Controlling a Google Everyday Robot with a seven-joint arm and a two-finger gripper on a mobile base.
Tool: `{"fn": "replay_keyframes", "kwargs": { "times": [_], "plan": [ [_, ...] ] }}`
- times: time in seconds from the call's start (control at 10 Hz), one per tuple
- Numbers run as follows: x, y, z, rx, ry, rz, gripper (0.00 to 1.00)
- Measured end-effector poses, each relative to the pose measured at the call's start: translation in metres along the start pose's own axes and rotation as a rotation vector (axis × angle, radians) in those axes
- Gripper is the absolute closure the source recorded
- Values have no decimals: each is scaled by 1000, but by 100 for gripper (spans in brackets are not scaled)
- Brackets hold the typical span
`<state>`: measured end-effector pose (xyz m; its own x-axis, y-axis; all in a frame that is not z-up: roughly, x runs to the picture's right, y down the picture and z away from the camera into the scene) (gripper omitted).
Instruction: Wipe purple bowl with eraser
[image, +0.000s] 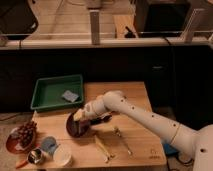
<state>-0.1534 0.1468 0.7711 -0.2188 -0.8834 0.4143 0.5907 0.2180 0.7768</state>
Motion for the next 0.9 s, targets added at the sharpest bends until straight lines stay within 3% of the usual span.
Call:
{"fn": "replay_keyframes", "kwargs": {
  "times": [0.3, 0.5, 0.9],
  "plan": [
    [6, 5, -2, -36, -37, -18, 99],
    [13, 7, -11, -53, -38, -12, 99],
    [29, 11, -18, -49, -41, -22, 99]
  ]
}}
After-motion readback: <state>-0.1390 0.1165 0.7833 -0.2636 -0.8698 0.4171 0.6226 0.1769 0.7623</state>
